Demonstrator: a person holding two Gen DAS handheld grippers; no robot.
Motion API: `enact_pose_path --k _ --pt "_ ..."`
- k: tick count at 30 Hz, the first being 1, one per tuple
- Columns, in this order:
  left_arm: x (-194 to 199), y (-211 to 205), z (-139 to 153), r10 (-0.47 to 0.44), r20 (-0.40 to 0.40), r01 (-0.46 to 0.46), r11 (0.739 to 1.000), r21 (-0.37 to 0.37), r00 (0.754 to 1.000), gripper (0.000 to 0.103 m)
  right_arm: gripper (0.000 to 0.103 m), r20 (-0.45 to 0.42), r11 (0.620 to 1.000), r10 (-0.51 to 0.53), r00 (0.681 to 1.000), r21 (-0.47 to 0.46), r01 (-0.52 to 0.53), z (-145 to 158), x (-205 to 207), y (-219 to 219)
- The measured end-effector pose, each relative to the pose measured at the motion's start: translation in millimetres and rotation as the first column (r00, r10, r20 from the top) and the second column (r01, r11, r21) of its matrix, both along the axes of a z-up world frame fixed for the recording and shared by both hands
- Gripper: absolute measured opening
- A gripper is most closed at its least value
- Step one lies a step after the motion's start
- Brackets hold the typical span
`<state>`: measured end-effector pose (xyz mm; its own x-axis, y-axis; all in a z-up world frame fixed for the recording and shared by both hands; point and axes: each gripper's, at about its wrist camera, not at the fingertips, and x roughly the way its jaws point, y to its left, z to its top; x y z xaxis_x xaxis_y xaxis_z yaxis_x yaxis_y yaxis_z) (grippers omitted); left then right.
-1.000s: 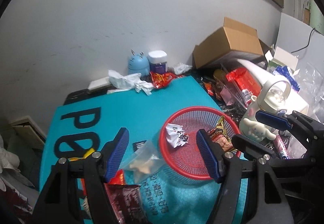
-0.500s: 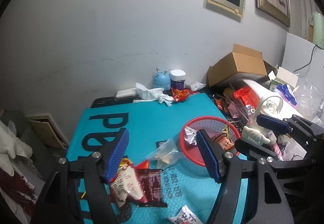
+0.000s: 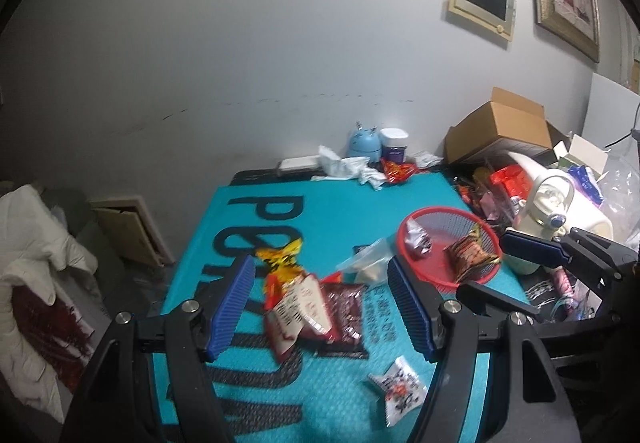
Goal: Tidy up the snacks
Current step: 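Return to the pile and grasp the small white-and-red snack with the right tool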
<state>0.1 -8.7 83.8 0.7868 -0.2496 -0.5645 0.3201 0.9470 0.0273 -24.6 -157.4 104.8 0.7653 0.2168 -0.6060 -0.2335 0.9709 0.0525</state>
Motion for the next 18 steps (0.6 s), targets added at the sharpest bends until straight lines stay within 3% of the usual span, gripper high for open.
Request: enact_pose_path --k 13,18 --pt "-16.9 17.6 -41.4 0.034 -0.055 -0.032 0.999 0.03 0.998 0.068 0.062 -0.125 0.996 0.078 0.989 0.061 -0.071 -49.5 -3.0 21.0" --pt "-13.2 15.5 -68.0 0.014 -0.133 -0.012 1.0 0.014 0.991 0.068 0.062 -0.179 0.993 0.106 0.978 0.069 -0.095 -72.5 -1.4 23.8"
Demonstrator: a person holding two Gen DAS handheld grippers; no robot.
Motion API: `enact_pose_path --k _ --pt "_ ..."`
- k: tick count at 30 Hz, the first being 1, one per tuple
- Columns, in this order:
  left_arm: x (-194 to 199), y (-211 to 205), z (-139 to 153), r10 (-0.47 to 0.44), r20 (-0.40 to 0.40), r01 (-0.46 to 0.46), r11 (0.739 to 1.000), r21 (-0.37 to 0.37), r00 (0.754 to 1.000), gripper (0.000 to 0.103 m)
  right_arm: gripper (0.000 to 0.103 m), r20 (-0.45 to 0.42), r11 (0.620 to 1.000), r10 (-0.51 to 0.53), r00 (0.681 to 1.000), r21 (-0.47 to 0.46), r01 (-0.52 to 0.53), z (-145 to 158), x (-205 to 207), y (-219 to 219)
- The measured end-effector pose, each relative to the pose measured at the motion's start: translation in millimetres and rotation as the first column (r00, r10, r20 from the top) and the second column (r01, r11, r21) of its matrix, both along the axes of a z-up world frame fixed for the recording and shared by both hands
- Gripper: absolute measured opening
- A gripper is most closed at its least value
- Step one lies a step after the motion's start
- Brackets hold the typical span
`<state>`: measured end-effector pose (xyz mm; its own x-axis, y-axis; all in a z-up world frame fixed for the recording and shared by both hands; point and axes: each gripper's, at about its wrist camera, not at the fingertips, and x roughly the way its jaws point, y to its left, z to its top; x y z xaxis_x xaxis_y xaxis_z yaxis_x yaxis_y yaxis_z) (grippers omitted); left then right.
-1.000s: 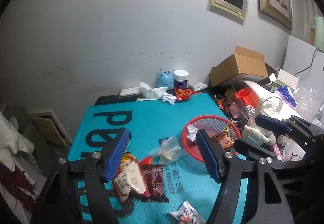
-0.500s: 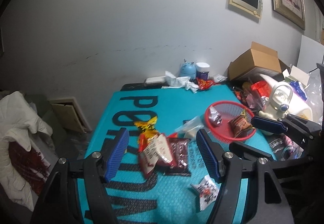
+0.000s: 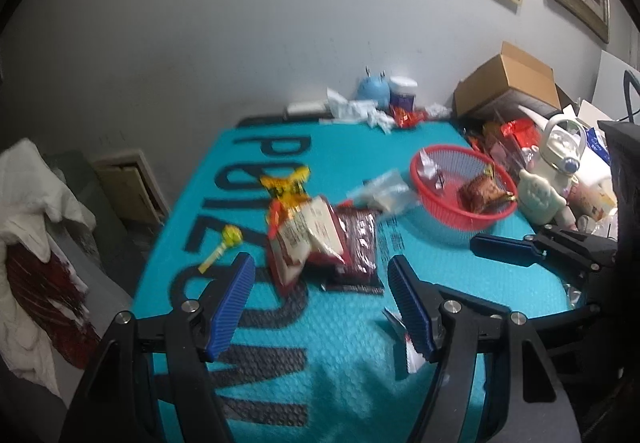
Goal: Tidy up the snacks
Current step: 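Return to the pile and grasp the small white-and-red snack with the right tool, then grasp the large white-and-red bag with Chinese text using the left tool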
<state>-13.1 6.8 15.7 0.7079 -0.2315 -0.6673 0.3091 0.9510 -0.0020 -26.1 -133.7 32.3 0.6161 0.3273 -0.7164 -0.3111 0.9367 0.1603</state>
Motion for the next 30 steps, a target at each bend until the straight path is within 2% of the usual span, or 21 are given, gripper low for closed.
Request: enact_pose_path --k 8,11,14,23,24,29,30 --pt "10.8 1.1 -36.6 0.02 -0.081 -0.022 0.999 -0.023 0.997 0.068 0.063 -0.094 1.0 0.008 0.996 0.004 -0.008 -33.4 8.0 -1.5" --pt "16.9 4.6 -47.5 0.022 -0.11 -0.027 0.999 -0.042 0.994 0.068 0.069 -0.133 1.0 0.007 0.991 0.01 -0.006 -44.3 12.4 -2.5" --pt "23.8 9.2 -56.9 0.033 -0.132 -0.041 0.997 -0.063 0.991 0.068 0.07 -0.181 1.0 0.015 0.983 0.019 -0.012 -56.6 16.5 -1.8" --pt "43.8 18.0 -70.7 0.049 -0.164 -0.065 0.994 -0.091 0.985 0.068 0.072 -0.306 1.0 0.015 0.952 0.011 -0.013 -88.6 25.7 2.2" --pt "46.3 18.9 -70.8 0.05 -0.166 -0.067 0.993 -0.098 0.985 0.068 0.07 -0.314 1.0 0.019 0.949 0.01 -0.017 -91.0 26.0 2.6" --pt "55.1 18.3 -68.5 0.043 -0.167 -0.062 0.992 -0.11 0.985 0.068 0.031 -0.274 0.999 0.039 0.961 0.005 -0.04 -83.1 26.1 1.8" --pt "57.0 17.9 -67.3 0.04 -0.166 -0.06 0.992 -0.114 0.985 0.068 0.031 -0.271 0.999 0.04 0.962 0.005 -0.04 -82.1 27.4 0.8"
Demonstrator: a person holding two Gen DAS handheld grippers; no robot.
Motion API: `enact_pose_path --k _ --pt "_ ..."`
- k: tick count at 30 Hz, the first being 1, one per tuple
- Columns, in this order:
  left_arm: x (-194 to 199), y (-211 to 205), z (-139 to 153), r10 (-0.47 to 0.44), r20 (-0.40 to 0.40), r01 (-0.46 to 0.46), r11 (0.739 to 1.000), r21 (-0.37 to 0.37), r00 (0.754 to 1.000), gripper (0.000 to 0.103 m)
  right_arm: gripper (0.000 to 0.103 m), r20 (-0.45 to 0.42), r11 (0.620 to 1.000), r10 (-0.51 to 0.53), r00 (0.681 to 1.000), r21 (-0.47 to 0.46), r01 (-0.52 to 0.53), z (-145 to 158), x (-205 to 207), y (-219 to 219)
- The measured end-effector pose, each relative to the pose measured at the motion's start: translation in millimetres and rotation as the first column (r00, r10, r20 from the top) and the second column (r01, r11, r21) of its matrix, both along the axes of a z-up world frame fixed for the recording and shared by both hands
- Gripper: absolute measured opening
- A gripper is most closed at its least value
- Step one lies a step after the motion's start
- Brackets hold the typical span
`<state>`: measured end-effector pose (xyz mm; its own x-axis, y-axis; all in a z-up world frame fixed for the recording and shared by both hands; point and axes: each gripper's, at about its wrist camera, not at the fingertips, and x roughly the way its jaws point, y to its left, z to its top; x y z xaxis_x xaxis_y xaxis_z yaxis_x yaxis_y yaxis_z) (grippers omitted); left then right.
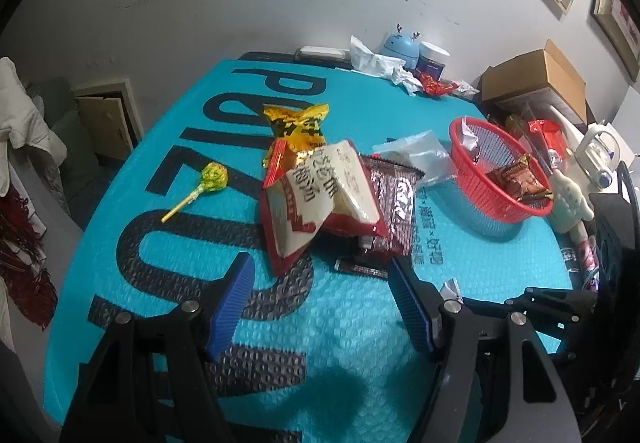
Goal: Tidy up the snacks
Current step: 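Grasp the large white-and-red bag with Chinese text using the left tool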
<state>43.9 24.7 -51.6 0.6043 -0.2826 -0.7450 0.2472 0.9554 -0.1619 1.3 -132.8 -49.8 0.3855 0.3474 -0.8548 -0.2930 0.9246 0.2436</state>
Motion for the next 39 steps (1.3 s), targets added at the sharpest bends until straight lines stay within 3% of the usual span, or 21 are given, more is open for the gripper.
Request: enact_pose_path --k 12,21,24,28,36,39 --pt "42.8 -11.2 14.6 0.011 0.018 -0.011 1.0 0.005 1.0 0.068 0.03 0.096 0.999 -0.035 0.995 -0.027 0.038 25.3 28.1 -16.0" --pt "78.0 -9.5 -10.6 0.044 -0.08 -0.044 0.999 -0.003 0.996 0.068 0.03 0.123 0.998 -0.045 0.991 -0.04 0.05 30.2 48.0 -17.4" --pt "82.9 -7.9 -22.8 0.024 -0.137 -0.03 0.998 -0.046 0.99 0.068 0.03 0.106 0.998 -0.048 0.993 -0.034 0.052 25.7 50.5 -17.8" --pt "85.0 -10.0 -32.5 0.022 -0.173 -0.028 0.999 -0.036 0.985 0.087 0.03 0.083 0.998 -0.057 0.995 -0.022 0.059 20.7 52.4 -19.8" --pt "85.4 -8.4 -44.8 -0.021 -0.21 -0.001 0.995 -0.104 0.978 0.087 0.03 0.067 0.997 -0.068 0.995 -0.018 0.07 18.6 53.3 -20.7" --pt "81.2 -8.3 -45.4 -0.039 -0.198 0.016 0.993 -0.12 0.979 0.076 0.03 0.065 0.998 -0.068 0.996 -0.012 0.069 18.3 51.2 -20.1"
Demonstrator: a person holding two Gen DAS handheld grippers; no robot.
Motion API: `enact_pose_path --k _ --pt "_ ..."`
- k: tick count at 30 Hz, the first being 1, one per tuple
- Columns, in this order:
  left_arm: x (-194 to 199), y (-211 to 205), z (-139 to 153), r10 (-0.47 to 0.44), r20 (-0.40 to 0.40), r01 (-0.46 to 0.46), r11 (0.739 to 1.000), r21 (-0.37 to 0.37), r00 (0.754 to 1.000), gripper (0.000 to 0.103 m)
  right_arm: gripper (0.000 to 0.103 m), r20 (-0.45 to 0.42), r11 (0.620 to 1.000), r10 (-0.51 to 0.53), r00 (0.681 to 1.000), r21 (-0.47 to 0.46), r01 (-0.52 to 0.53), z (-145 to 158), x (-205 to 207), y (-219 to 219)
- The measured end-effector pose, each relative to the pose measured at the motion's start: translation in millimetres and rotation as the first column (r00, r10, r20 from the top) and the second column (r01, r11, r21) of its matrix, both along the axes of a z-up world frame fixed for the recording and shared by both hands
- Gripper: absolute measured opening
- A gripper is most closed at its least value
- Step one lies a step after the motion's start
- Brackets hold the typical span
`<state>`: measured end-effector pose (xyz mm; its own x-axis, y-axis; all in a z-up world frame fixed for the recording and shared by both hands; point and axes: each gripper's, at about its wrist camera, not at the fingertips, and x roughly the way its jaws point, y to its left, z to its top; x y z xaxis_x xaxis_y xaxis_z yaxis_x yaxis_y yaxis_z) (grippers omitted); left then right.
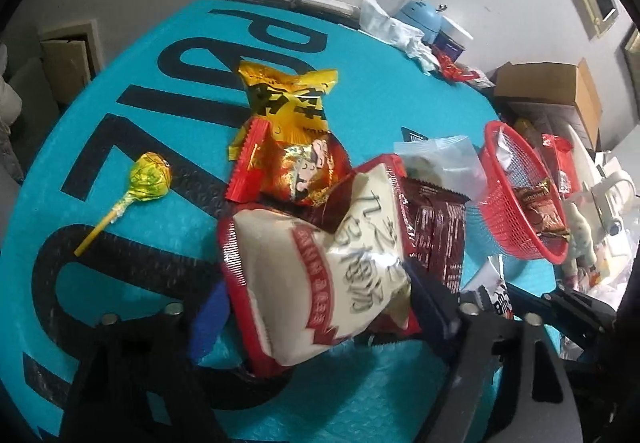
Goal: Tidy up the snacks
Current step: 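Grasp the large white-and-red bag with Chinese text using the left tool, then carry the white snack with the right tool while the left tool carries the large bag toward the basket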
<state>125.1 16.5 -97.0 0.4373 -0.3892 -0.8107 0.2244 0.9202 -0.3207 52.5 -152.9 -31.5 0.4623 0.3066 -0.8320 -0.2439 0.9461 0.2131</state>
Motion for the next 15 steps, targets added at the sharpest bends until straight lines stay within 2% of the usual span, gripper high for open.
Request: enact_pose_path --k 4,9,15 --pt "-7.8 -1.0 6.1 -0.02 0.029 0.02 1.0 0.008 0.999 0.064 0.03 0.001 1.0 0.0 1.0 0.014 0.0 0.6 -2.9 -1.0" --pt "-19.8 1.2 10.2 -0.035 0.028 0.035 0.999 -0.013 0.999 0.06 0.03 0.003 1.0 -0.004 1.0 0.028 0.004 1.3 -11.0 -1.6" --pt "-38.9 6.5 14.6 -0.035 0.029 0.035 0.999 -0.016 0.999 0.06 0.03 0.009 0.999 -0.004 1.0 0.04 0.004 1.2 -21.6 -0.7"
